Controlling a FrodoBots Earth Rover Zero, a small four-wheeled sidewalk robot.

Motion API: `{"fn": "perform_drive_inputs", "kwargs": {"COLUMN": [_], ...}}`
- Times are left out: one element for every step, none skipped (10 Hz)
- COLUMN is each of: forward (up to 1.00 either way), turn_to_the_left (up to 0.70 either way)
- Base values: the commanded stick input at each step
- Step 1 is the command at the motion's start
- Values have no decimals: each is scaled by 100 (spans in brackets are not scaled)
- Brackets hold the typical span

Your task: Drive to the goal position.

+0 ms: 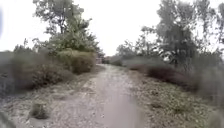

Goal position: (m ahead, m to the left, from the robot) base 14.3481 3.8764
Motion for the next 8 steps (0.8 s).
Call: {"fn": "perform_drive_inputs", "kwargs": {"forward": [70,70,70,70,70,70,70,70], "turn_to_the_left": [0,0,0,0,0,0,0,0]}}
